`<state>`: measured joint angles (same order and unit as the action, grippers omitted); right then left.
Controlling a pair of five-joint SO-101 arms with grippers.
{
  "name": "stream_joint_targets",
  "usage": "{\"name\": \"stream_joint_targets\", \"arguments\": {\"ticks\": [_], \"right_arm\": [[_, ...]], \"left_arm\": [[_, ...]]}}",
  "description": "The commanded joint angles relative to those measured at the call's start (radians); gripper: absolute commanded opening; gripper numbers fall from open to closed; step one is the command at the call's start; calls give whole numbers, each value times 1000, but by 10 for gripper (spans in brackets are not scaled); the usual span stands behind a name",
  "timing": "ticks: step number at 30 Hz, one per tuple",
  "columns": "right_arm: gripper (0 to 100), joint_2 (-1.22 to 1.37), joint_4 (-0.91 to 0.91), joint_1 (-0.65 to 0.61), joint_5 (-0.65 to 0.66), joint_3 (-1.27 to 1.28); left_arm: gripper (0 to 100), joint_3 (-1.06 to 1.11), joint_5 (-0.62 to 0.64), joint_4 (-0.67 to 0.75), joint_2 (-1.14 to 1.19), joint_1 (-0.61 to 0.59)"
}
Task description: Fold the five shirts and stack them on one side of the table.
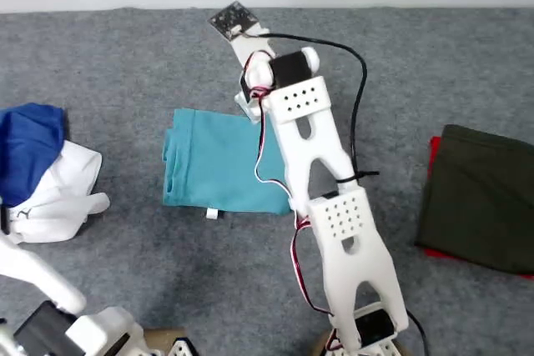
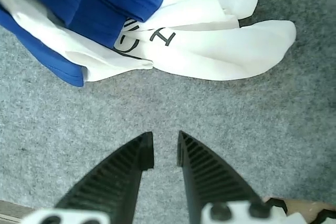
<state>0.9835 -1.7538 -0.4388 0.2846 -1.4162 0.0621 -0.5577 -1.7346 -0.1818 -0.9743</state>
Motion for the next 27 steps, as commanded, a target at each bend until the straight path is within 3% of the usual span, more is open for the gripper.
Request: {"name": "stream_joint_targets", "arguments": {"ticks": [1, 4, 8, 12, 21, 27], "right_arm": [[45, -229, -45, 7, -58, 264], [88, -372, -44, -8, -187, 494], [255, -513, -41, -16, -371, 746], [396, -512, -39, -35, -433, 875], [401, -337, 15, -130, -439, 884], [400, -232, 97, -128, -439, 884]], "left_arm": [[83, -4, -2, -3, -48, -2], [83, -4, -2, -2, -48, -21], [85, -2, -2, -2, -44, -44], [85, -2, -2, -2, -44, -54], [85, -2, -2, -2, -46, -60], [85, -2, -2, -3, -46, -60]]}}
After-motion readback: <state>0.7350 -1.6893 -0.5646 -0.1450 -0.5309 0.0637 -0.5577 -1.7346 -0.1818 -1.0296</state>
